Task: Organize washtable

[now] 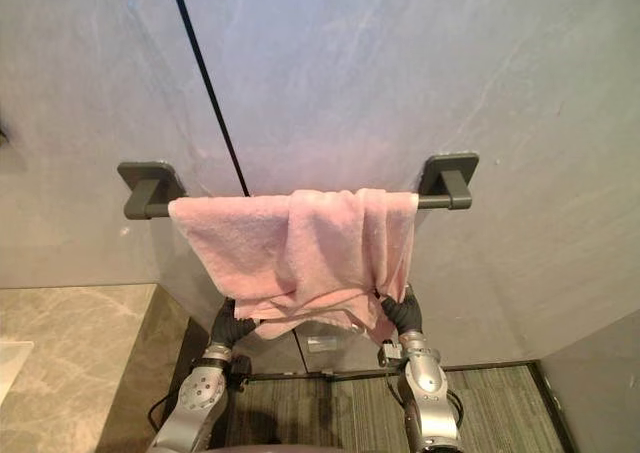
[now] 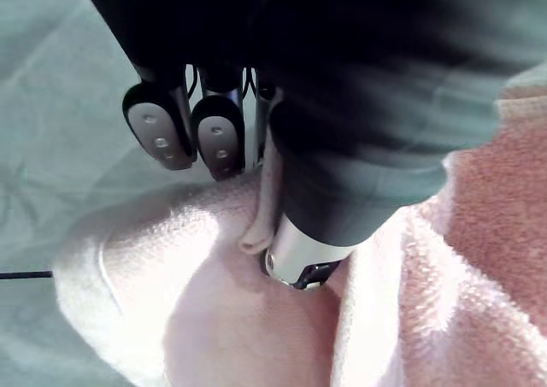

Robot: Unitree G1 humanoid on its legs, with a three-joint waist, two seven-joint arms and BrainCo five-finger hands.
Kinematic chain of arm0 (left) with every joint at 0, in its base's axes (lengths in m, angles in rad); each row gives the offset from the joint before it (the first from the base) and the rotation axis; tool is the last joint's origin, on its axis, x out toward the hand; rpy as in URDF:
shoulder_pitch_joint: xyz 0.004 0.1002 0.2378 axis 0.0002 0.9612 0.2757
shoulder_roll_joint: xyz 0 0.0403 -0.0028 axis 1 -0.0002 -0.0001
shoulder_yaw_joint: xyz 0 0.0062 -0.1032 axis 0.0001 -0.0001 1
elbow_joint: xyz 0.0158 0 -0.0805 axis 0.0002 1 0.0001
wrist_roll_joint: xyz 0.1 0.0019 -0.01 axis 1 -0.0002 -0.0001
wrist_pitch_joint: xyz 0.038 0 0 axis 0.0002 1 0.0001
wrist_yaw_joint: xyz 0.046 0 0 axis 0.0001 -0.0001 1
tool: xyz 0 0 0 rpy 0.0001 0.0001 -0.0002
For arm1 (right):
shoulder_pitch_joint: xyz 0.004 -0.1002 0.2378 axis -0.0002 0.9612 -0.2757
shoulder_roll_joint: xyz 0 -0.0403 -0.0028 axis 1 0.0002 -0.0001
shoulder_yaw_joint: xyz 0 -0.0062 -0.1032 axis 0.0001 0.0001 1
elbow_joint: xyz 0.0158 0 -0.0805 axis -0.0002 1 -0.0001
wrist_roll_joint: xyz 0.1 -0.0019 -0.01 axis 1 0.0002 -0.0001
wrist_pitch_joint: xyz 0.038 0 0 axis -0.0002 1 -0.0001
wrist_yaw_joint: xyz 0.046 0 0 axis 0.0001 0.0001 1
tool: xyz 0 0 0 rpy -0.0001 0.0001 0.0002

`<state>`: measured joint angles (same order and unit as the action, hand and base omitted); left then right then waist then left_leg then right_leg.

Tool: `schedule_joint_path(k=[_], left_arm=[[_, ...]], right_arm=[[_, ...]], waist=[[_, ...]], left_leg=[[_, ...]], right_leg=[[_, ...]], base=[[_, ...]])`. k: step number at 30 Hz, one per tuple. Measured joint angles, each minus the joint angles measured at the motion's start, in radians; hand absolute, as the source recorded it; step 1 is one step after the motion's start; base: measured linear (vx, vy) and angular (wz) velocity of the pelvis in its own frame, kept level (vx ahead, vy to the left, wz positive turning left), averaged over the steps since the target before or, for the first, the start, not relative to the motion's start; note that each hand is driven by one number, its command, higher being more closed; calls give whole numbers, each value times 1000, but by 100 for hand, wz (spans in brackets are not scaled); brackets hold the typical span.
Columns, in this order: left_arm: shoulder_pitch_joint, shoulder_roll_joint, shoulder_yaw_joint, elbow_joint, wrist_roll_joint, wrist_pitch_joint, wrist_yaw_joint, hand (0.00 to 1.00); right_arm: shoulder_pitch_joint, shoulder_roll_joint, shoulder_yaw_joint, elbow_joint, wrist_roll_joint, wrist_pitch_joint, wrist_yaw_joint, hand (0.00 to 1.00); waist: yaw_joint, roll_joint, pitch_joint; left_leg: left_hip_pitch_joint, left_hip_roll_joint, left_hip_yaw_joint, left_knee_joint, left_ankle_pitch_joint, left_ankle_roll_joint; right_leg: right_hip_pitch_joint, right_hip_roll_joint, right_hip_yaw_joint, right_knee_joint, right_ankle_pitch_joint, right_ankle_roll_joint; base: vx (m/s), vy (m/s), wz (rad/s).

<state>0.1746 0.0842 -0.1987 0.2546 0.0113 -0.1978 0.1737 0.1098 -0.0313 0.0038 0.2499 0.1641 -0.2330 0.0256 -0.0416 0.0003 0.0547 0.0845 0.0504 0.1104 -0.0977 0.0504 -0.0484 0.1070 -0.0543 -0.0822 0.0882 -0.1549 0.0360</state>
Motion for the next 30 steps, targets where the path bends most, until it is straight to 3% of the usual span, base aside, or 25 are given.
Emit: schedule_joint_path(k=[17, 18, 21, 22, 30], left_arm=[[-8, -1, 6, 94, 4, 4, 0, 100], [-8, -2, 6, 95, 4, 4, 0, 0], [-9, -2, 6, 110, 4, 4, 0, 0], [-9, -1, 8, 121, 4, 4, 1, 0], [2, 10, 17, 170, 5, 27, 4, 0]], right_arm=[[-49, 26, 4, 86, -18, -27, 0, 100], [-51, 26, 4, 90, -18, -27, 0, 100], [-57, 26, 4, 103, -17, -28, 0, 100], [-60, 26, 2, 108, -17, -29, -1, 0], [-64, 23, -43, 181, -17, -22, -12, 0]], waist=[[-1, -14, 8], [-1, -16, 10], [-1, -19, 11], [-1, -20, 11], [0, -33, 21]], left_leg=[[1, 0, -4, -5, 0, 0], [1, 0, -4, -5, 0, 0], [1, 0, -3, -6, 0, 0], [1, 0, -3, -6, 0, -1], [1, 1, -1, -5, -1, -1]], right_leg=[[13, 1, -5, -22, 7, -2], [13, 1, -5, -22, 7, -2], [14, 1, -5, -23, 7, -2], [14, 1, -5, -23, 7, -2], [15, 1, -5, -25, 7, -2]], base=[[-1, -1, 0], [0, 0, 0], [0, 0, 0], [0, 0, 0], [0, 0, 0]])
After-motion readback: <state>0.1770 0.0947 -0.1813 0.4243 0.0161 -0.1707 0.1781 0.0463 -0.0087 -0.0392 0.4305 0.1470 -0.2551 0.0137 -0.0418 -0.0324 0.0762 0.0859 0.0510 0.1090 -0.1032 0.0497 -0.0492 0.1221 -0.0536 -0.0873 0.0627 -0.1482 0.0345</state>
